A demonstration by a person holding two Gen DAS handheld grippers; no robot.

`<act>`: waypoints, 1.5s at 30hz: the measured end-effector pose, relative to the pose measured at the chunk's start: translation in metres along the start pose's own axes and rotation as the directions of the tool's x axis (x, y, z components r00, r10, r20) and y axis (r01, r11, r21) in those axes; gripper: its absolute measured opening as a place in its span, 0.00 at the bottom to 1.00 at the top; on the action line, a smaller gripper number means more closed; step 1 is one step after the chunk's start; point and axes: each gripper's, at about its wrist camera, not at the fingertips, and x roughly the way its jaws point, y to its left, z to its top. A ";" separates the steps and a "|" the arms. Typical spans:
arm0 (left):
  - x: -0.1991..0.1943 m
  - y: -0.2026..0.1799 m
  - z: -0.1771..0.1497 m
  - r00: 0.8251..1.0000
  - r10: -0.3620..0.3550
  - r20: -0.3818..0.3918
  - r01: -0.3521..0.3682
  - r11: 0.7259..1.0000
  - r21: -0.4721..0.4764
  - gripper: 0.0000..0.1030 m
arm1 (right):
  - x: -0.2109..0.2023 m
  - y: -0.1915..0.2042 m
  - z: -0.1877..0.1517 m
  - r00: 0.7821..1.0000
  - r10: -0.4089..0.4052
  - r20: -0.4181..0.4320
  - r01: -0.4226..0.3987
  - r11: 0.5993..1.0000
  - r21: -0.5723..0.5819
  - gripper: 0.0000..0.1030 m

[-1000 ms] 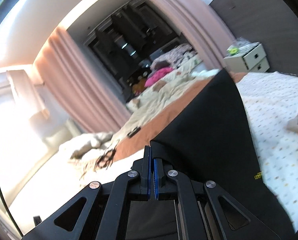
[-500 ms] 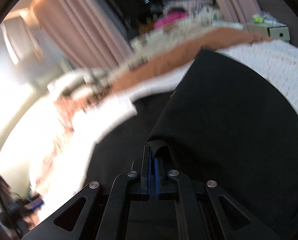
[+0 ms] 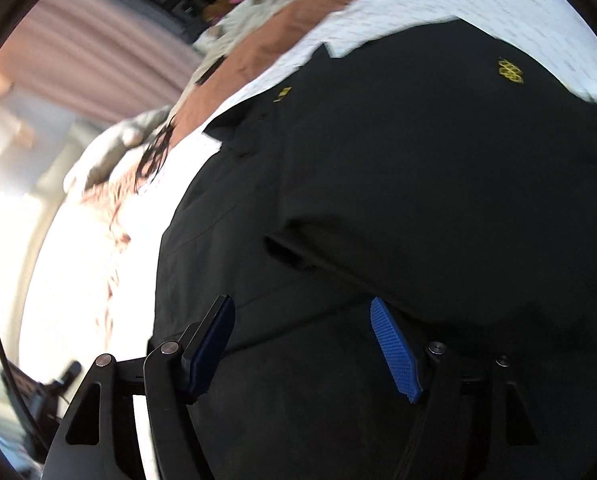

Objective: Fold large clothes

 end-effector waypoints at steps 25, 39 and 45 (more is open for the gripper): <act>-0.009 0.022 0.006 1.000 0.000 0.005 0.000 0.998 -0.059 0.78 | -0.081 -0.076 0.006 0.911 -0.090 0.403 -0.033 0.957 0.289 0.10; -0.035 0.068 0.021 0.998 0.031 0.047 -0.025 0.993 -0.117 0.78 | -0.085 0.116 0.045 0.896 0.039 0.442 0.066 0.973 -0.220 0.09; -0.042 0.079 0.023 0.998 0.030 0.055 -0.022 0.991 -0.134 0.78 | -0.071 0.188 0.029 0.914 0.108 0.391 0.066 0.912 -0.406 0.09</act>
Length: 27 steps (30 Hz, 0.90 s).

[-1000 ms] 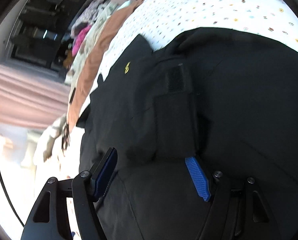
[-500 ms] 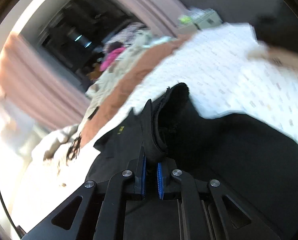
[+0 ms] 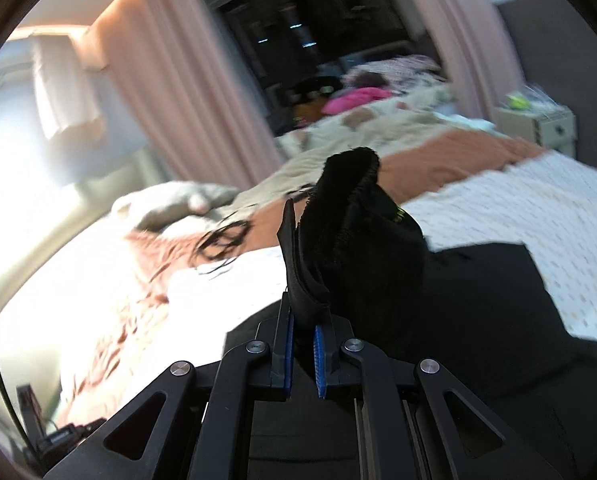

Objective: Fold large clothes

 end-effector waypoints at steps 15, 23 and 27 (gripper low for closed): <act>-0.012 0.034 0.012 0.999 0.045 0.025 -0.044 0.997 -0.058 0.78 | 0.082 0.072 -0.062 0.978 0.077 -0.195 -0.103 0.986 -0.129 0.09; -0.007 0.029 0.010 0.998 0.057 0.016 -0.056 0.997 -0.053 0.78 | 0.107 0.076 -0.112 0.916 0.133 -0.378 -0.192 0.974 -0.121 0.60; -0.004 0.014 0.006 0.998 0.059 0.006 -0.059 0.998 -0.020 0.78 | 0.090 0.050 -0.112 0.920 0.106 -0.378 -0.155 0.983 -0.102 0.61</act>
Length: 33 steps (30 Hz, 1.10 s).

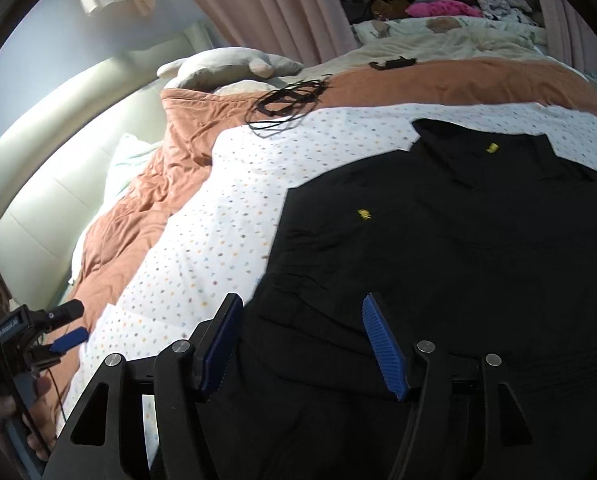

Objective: Fold large clothes

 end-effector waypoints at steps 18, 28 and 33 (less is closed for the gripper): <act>-0.034 -0.115 -0.083 1.000 -0.017 -0.015 0.020 0.970 0.241 0.84 | -0.162 -0.068 -0.040 0.959 -0.273 0.078 0.272 0.962 0.030 0.81; -0.100 -0.133 -0.140 0.999 -0.040 0.027 0.031 0.956 0.290 0.95 | -0.261 -0.088 -0.069 0.919 -0.358 0.162 0.350 0.933 0.079 0.89; -0.130 -0.130 -0.160 0.998 -0.040 0.049 0.023 0.952 0.305 0.96 | -0.299 -0.095 -0.087 0.907 -0.378 0.185 0.364 0.925 0.107 0.89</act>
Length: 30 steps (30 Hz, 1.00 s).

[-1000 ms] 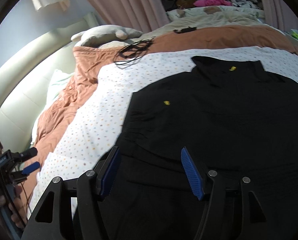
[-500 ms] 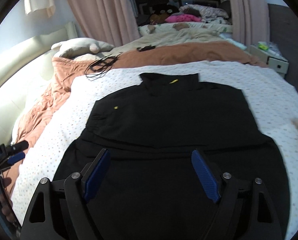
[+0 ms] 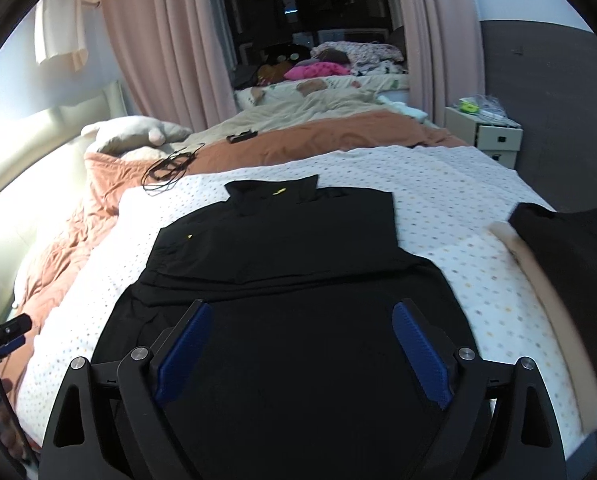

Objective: Fold large clothes

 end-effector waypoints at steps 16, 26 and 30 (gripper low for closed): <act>-0.122 -0.005 -0.070 0.995 0.004 0.099 -0.013 0.996 0.089 0.99 | -0.126 -0.076 -0.064 0.998 0.000 0.064 -0.005 0.997 0.083 0.91; -0.202 0.003 -0.121 0.988 0.013 0.157 -0.034 0.991 0.132 1.00 | -0.213 -0.120 -0.115 0.992 -0.029 0.122 0.012 0.991 0.132 0.93; -0.214 0.012 -0.133 0.989 0.023 0.148 -0.045 0.987 0.152 1.00 | -0.231 -0.135 -0.132 0.991 -0.010 0.130 -0.011 0.987 0.160 0.93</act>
